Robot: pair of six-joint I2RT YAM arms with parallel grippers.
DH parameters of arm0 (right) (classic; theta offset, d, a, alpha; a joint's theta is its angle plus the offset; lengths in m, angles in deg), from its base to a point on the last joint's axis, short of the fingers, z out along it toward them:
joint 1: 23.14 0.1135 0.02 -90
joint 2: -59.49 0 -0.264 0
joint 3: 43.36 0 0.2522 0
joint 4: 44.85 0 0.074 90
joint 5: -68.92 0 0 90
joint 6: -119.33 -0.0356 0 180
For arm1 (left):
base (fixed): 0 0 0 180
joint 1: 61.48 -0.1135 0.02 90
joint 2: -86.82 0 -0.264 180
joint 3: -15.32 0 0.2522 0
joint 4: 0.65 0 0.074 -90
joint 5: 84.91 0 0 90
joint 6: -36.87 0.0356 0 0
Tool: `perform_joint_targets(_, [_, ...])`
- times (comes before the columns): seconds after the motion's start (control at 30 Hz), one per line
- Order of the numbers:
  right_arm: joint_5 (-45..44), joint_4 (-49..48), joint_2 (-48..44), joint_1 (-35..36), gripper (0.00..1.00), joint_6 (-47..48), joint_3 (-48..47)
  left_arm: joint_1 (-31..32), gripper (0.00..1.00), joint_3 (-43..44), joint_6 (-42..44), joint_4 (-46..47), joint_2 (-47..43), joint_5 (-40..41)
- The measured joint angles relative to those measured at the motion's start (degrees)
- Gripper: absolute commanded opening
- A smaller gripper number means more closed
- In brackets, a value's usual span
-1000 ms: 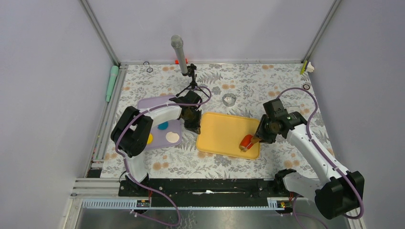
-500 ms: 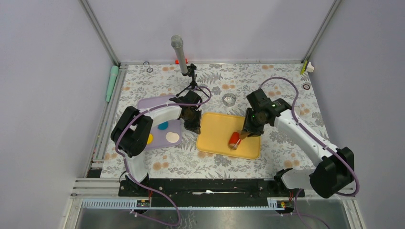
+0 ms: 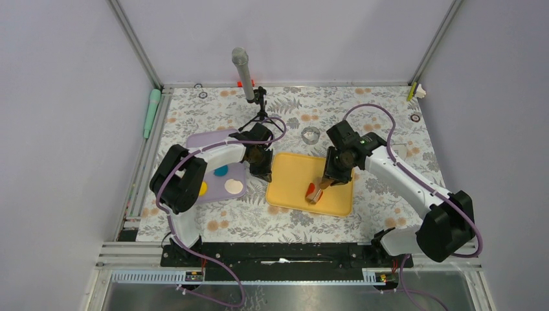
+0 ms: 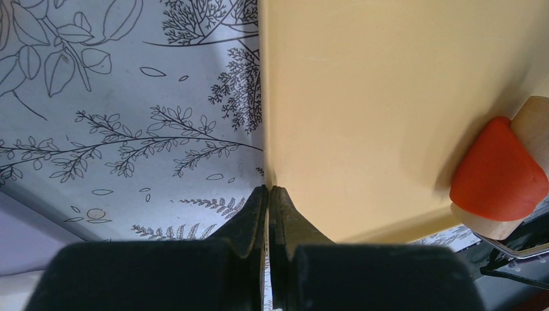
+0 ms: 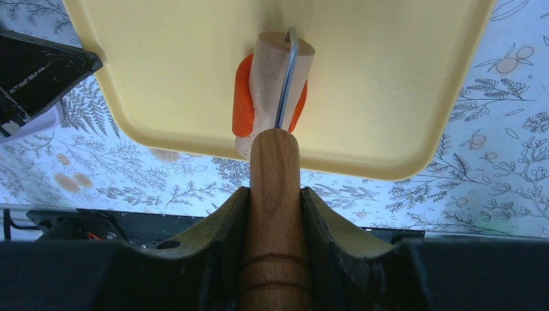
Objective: Roll out the dumpling wrappers from the dough
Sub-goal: Flatten out the dough on the work surface.
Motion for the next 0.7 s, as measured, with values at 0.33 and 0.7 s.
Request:
perform_joint_targets(0.33, [-0.2,-2.8,-1.7,0.6,0.0,-0.7,3.5,0.0,0.0,0.0,0.0,0.0,0.0,-0.1])
perform_joint_targets(0.7, [-0.9,-5.1,0.5,2.7,0.0,-0.9,2.8,-0.6,0.0,0.0,0.2,-0.7,-0.1,-0.2])
